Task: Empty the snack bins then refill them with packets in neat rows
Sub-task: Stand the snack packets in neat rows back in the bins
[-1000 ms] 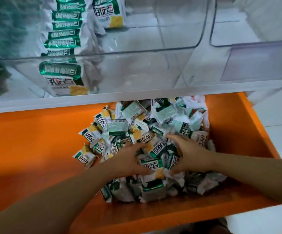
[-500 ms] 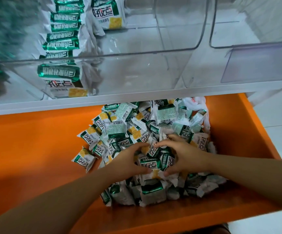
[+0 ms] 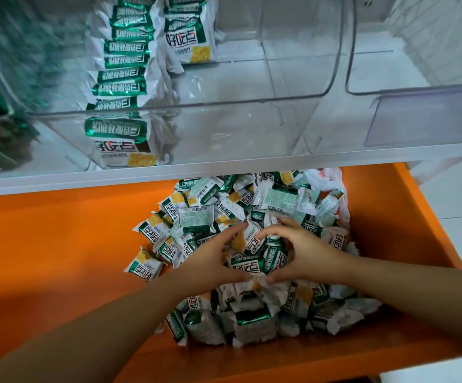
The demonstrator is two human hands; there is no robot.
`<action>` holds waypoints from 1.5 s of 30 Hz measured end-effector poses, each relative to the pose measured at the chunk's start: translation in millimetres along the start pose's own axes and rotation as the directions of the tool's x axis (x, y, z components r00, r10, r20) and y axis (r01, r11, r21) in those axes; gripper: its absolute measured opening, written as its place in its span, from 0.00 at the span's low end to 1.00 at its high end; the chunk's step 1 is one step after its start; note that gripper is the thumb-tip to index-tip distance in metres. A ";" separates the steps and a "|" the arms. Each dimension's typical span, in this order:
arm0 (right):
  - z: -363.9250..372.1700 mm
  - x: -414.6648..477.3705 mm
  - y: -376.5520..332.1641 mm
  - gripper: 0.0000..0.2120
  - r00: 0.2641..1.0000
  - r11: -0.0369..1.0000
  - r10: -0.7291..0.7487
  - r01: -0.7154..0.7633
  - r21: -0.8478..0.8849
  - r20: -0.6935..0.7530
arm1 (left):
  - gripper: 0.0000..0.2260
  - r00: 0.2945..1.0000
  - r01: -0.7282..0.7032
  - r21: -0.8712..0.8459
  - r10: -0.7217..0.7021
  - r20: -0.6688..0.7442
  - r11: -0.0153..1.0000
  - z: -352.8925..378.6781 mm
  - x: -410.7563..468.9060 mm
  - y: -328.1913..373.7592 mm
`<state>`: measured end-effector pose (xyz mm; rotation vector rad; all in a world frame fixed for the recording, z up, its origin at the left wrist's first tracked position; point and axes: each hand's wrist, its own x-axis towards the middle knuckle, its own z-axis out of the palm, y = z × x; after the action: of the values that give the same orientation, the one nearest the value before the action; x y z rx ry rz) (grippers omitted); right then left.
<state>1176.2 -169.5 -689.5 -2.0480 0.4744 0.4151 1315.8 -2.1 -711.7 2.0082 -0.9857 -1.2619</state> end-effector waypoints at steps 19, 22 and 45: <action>-51.8 -128.2 -140.4 0.32 0.937 0.950 -0.285 0.249 -0.188 -0.200 | 0.40 0.875 -0.360 0.131 0.383 -0.298 0.924 -40.5 -135.2 114.6; -58.2 -142.7 -161.2 0.32 0.881 0.914 -0.394 0.345 -0.215 -0.264 | 0.41 0.819 -0.371 0.273 0.451 -0.353 0.887 -55.4 -157.0 138.7; -159.8 -77.2 -191.6 0.34 0.600 0.848 -0.515 0.459 -0.264 -0.612 | 0.37 0.664 -0.423 0.397 0.577 -0.475 0.815 -149.2 -48.9 231.5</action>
<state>1218.9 -206.6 -434.5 -2.2603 0.2768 -0.6880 1372.3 -82.3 -449.7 1.9064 -1.3009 -0.1872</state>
